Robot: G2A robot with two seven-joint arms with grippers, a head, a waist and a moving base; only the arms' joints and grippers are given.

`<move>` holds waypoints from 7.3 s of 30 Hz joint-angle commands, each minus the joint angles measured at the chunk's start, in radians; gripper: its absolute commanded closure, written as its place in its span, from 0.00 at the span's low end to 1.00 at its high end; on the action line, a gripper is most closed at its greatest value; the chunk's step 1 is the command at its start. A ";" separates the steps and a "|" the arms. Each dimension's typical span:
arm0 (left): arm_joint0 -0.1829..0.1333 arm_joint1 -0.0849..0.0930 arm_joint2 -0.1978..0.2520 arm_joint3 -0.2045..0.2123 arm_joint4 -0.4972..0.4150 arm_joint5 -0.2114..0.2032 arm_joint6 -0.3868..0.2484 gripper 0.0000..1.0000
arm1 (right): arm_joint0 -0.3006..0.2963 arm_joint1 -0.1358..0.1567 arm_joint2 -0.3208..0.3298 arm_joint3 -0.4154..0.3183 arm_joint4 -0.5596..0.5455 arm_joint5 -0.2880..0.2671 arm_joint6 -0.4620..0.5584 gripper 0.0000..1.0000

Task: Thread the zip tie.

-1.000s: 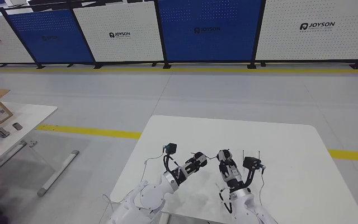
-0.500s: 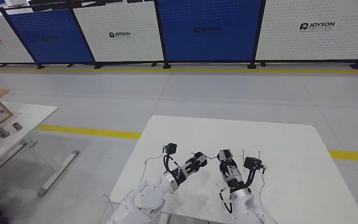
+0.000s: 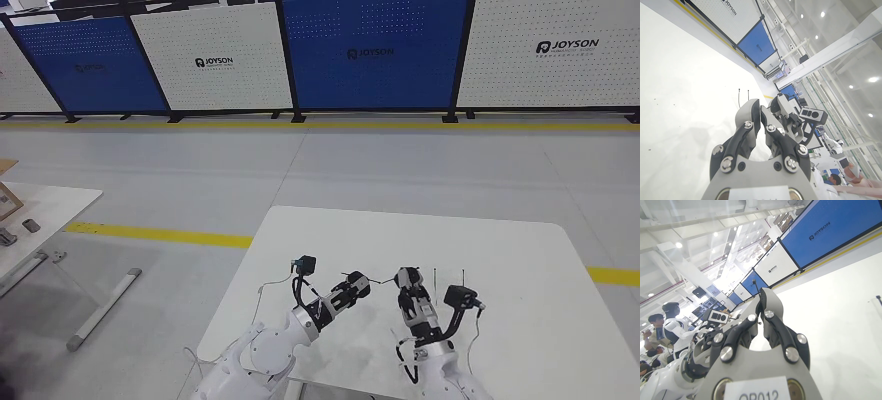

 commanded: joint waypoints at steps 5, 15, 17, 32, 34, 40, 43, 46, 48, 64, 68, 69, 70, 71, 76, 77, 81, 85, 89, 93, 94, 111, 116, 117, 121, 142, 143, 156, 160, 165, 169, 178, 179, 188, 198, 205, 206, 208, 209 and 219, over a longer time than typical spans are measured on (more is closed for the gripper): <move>0.000 0.000 0.000 0.000 0.000 0.000 0.000 1.00 | -0.002 -0.004 0.006 0.006 0.000 0.003 0.012 1.00; 0.000 0.000 0.000 0.000 0.000 0.000 0.000 1.00 | 0.000 -0.013 0.010 0.007 -0.018 0.020 0.007 1.00; 0.000 0.000 0.000 0.000 0.000 0.000 0.000 1.00 | 0.002 -0.014 0.011 0.007 -0.018 0.022 0.007 1.00; 0.000 0.000 0.000 0.000 0.000 0.000 0.000 1.00 | 0.012 -0.028 0.009 0.028 -0.042 0.032 0.012 1.00; 0.000 0.000 0.000 0.000 0.000 0.000 0.000 1.00 | 0.009 -0.029 0.012 0.026 -0.043 0.031 0.012 1.00; 0.000 0.000 0.000 0.000 0.000 0.000 0.000 1.00 | 0.000 -0.031 0.019 0.015 -0.047 0.031 0.013 1.00; 0.000 0.000 0.000 0.000 0.000 0.000 0.000 1.00 | 0.001 -0.034 0.018 0.013 -0.050 0.034 0.015 1.00; 0.000 0.000 0.000 0.000 0.000 0.000 0.000 1.00 | 0.005 -0.037 0.015 0.018 -0.055 0.039 0.020 1.00; 0.000 0.000 0.000 0.000 0.000 0.000 0.000 1.00 | 0.007 -0.039 0.013 0.023 -0.058 0.041 0.022 1.00; 0.000 0.000 0.000 0.000 0.000 0.000 0.000 1.00 | -0.005 -0.049 0.016 0.021 -0.075 0.045 0.016 1.00; 0.000 0.000 0.000 0.000 0.000 0.000 0.000 1.00 | 0.000 -0.052 0.012 0.026 -0.079 0.049 0.030 1.00; 0.000 0.000 0.000 0.000 0.000 0.000 0.000 1.00 | 0.002 -0.053 0.009 0.027 -0.084 0.050 0.033 1.00; 0.000 0.000 0.000 0.000 0.000 0.000 0.000 1.00 | 0.004 -0.054 0.005 0.029 -0.087 0.050 0.036 1.00; 0.000 0.000 0.000 0.000 0.000 0.000 0.000 1.00 | 0.006 -0.055 0.002 0.031 -0.088 0.051 0.038 1.00; 0.000 0.000 0.000 0.000 0.000 0.000 0.000 1.00 | 0.013 -0.058 -0.007 0.041 -0.091 0.043 0.058 1.00; 0.000 0.000 0.000 0.000 0.000 0.000 0.000 1.00 | 0.013 -0.058 -0.007 0.041 -0.091 0.043 0.058 1.00; 0.000 0.000 0.000 0.000 0.000 0.000 0.000 1.00 | 0.013 -0.058 -0.007 0.041 -0.091 0.043 0.058 1.00; 0.000 0.000 0.000 0.000 0.000 0.000 0.000 1.00 | 0.013 -0.058 -0.007 0.041 -0.091 0.043 0.058 1.00; 0.000 0.000 0.000 0.000 0.000 0.000 0.000 1.00 | 0.013 -0.058 -0.007 0.041 -0.091 0.043 0.058 1.00; 0.000 0.000 0.000 0.000 0.000 0.000 0.000 1.00 | 0.010 -0.058 -0.002 0.036 -0.098 0.055 0.052 1.00; 0.000 0.000 0.000 0.000 0.000 0.000 0.000 1.00 | 0.005 -0.058 0.001 0.031 -0.100 0.058 0.040 1.00; 0.000 0.000 0.000 0.000 0.000 0.000 0.000 1.00 | -0.058 -0.055 0.037 -0.014 -0.122 0.023 -0.037 1.00; 0.000 0.000 0.000 0.000 0.000 0.000 0.000 1.00 | -0.055 -0.056 0.046 -0.017 -0.109 0.024 -0.029 1.00; 0.000 0.000 0.000 0.000 0.000 0.000 0.000 1.00 | -0.053 -0.056 0.046 -0.017 -0.107 0.025 -0.028 1.00; 0.000 0.000 0.000 0.000 0.000 0.000 0.000 1.00 | -0.041 -0.061 0.037 -0.007 -0.108 0.029 -0.018 1.00; 0.000 0.000 0.000 0.000 0.000 0.000 0.000 1.00 | -0.024 -0.075 0.038 0.039 -0.109 0.021 -0.025 1.00; 0.000 0.000 0.000 0.000 0.000 0.000 0.000 1.00 | -0.022 -0.075 0.037 0.039 -0.109 0.022 -0.023 1.00; 0.000 0.000 0.000 0.000 0.000 0.000 0.000 1.00 | -0.001 -0.085 0.030 0.068 -0.114 0.026 -0.012 1.00; 0.000 0.000 0.000 0.000 0.000 0.000 0.000 1.00 | -0.009 -0.085 0.029 0.063 -0.119 0.015 -0.004 1.00; 0.000 0.000 0.000 0.000 0.000 0.000 0.000 1.00 | -0.014 -0.088 0.028 0.063 -0.095 -0.009 0.001 1.00; 0.000 0.000 0.000 0.000 0.000 0.000 0.000 1.00 | -0.020 -0.090 0.025 0.067 -0.087 -0.019 0.001 1.00; 0.000 0.000 0.000 0.000 0.000 0.000 0.000 1.00 | -0.016 -0.093 0.035 0.080 -0.054 -0.010 0.007 1.00; 0.000 0.000 0.000 0.000 0.000 0.000 0.000 1.00 | -0.016 -0.093 0.035 0.080 -0.054 -0.010 0.007 1.00; 0.000 0.000 0.000 0.000 0.000 0.000 0.000 1.00 | -0.020 -0.092 0.039 0.073 -0.057 -0.007 0.003 1.00; 0.000 0.000 0.000 0.000 0.000 0.000 0.000 1.00 | -0.051 -0.092 0.057 0.051 -0.082 -0.019 -0.065 1.00; 0.000 0.000 0.000 0.000 0.000 0.000 0.000 1.00 | -0.035 -0.096 0.050 0.050 -0.115 0.013 -0.051 1.00; 0.000 0.000 0.000 0.000 0.000 0.000 0.000 1.00 | -0.034 -0.096 0.048 0.050 -0.116 0.016 -0.048 1.00; 0.000 0.000 0.000 0.000 0.000 0.000 0.000 1.00 | -0.033 -0.098 0.046 0.052 -0.116 0.018 -0.043 1.00; 0.000 0.000 0.000 0.000 0.000 0.000 0.000 1.00 | -0.033 -0.098 0.046 0.052 -0.117 0.018 -0.041 1.00; 0.000 0.000 0.000 0.000 0.000 0.000 0.000 1.00 | -0.042 -0.099 0.054 0.035 -0.132 0.016 -0.043 1.00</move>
